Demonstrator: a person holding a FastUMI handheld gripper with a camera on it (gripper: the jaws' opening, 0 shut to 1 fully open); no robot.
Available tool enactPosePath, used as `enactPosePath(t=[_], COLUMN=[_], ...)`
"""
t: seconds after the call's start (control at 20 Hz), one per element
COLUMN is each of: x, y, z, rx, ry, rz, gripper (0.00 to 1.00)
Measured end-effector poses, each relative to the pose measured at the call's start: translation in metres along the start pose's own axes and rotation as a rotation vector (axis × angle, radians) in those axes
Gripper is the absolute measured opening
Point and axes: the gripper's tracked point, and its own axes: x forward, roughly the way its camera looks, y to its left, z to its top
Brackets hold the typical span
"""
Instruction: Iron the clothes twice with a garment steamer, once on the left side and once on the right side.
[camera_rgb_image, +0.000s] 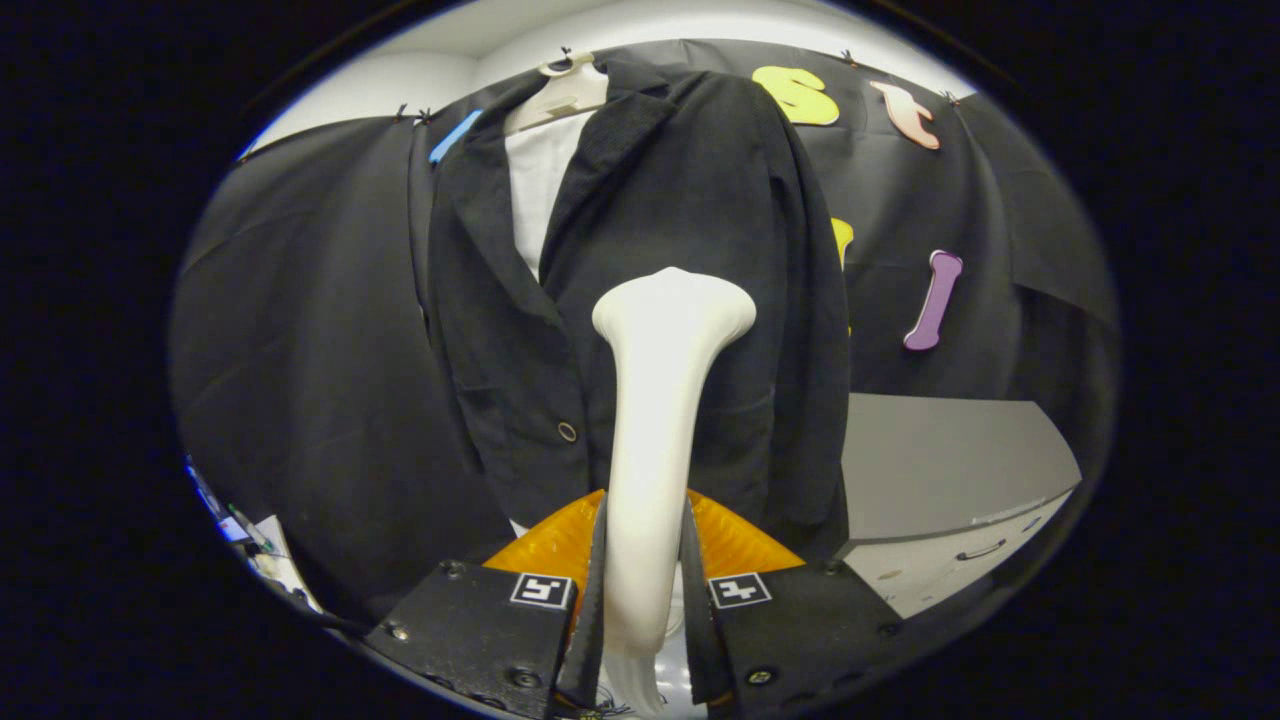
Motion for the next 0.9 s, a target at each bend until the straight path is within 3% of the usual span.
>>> enactPosePath(t=[0.9], x=[0.02], y=[-0.013], z=[-0.105], rx=[0.009], ry=[0.173], rz=[-0.009], gripper=[0.36])
